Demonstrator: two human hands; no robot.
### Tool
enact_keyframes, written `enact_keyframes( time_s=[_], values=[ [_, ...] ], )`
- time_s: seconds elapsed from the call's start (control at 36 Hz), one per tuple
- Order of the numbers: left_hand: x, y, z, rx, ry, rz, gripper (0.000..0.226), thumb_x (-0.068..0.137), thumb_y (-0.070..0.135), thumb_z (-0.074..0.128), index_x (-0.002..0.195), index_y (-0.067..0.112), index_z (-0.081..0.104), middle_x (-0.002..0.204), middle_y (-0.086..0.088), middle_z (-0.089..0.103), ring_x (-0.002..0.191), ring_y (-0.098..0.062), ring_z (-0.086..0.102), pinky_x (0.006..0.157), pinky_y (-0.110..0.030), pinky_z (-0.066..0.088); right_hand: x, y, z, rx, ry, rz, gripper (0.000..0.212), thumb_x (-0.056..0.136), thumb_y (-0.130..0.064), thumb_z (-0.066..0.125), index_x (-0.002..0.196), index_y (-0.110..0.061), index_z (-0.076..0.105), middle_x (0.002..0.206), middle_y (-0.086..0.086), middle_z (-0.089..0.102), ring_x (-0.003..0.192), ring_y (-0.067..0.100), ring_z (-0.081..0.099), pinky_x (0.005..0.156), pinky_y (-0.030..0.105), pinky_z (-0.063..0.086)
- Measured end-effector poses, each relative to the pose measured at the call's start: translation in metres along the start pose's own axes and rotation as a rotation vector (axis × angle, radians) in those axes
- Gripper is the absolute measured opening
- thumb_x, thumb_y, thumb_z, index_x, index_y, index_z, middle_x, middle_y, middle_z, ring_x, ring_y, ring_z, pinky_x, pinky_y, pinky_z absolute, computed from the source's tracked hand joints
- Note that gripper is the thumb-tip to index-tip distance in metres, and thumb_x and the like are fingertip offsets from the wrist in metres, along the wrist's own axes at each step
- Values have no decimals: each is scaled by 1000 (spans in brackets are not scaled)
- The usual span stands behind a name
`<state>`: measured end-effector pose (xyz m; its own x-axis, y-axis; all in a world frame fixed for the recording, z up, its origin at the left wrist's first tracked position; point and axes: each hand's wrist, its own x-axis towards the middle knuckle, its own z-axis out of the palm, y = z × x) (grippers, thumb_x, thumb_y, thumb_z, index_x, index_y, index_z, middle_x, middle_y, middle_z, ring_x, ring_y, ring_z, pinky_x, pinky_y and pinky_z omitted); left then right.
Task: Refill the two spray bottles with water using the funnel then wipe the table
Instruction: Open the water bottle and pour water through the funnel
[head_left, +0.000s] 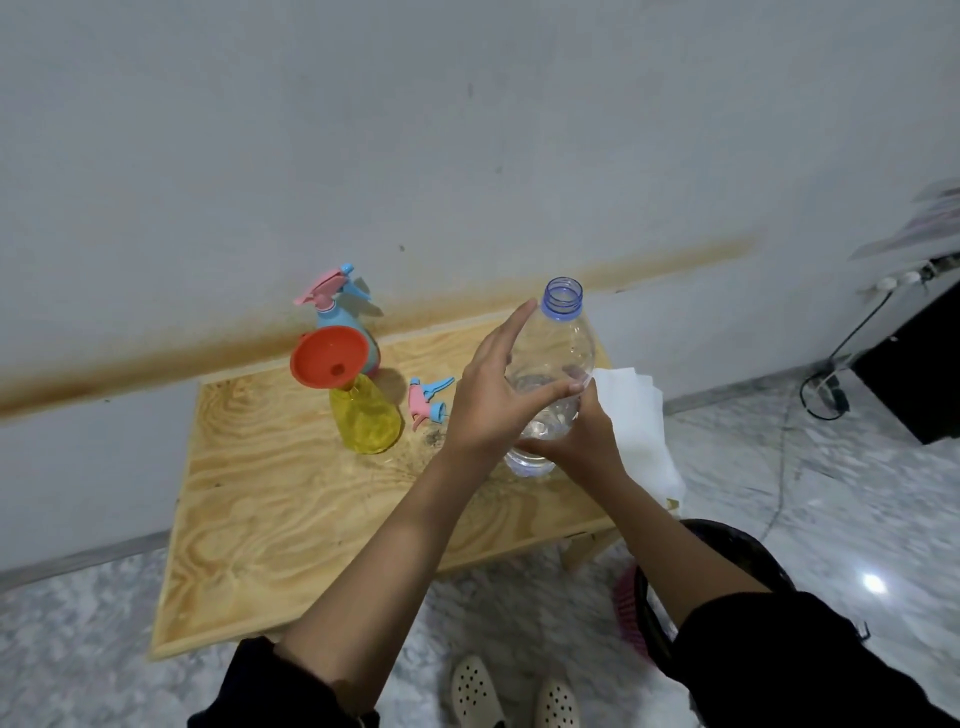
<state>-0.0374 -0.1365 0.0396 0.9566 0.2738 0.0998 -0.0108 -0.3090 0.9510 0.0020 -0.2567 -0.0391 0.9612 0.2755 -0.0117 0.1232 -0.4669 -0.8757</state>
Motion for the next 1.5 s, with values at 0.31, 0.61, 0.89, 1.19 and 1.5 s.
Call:
enact_keyframes(
  time_s=[0.31,0.61,0.89,1.19,1.5],
  values=[
    [-5,-5,-10,-1,-141,19,80,78,31,75,132,62,25,127,28,35,118,0,41,92,-20,41,-1,7,-1,24,-35,-59,100,59,-20,88,140,-14,30,126,-4,50,116,12,49,81,-4,31],
    [-7,1,4,-7,-109,27,78,81,30,72,136,58,24,140,12,34,131,-9,35,107,-40,40,7,16,-9,29,-9,-78,101,62,-21,88,142,-14,27,138,3,47,126,16,45,97,20,33],
    [-6,-3,10,24,-76,47,78,80,39,71,135,62,21,137,11,26,123,-3,40,102,-35,45,11,23,-8,59,-45,-75,104,62,-22,87,143,-17,22,132,-4,40,125,9,39,102,23,33],
    [-11,-9,9,93,-81,73,76,87,32,65,145,45,18,139,8,29,122,-5,38,101,-24,36,0,27,-10,-73,7,-105,77,70,-21,80,133,-10,38,124,8,51,116,22,47,88,24,35],
    [-42,-50,-19,459,-125,8,61,94,31,54,146,17,28,150,0,31,137,-13,28,102,-19,23,-38,39,-5,-440,-114,34,50,77,-14,68,121,2,51,114,19,55,107,35,51,87,35,41]
  ],
)
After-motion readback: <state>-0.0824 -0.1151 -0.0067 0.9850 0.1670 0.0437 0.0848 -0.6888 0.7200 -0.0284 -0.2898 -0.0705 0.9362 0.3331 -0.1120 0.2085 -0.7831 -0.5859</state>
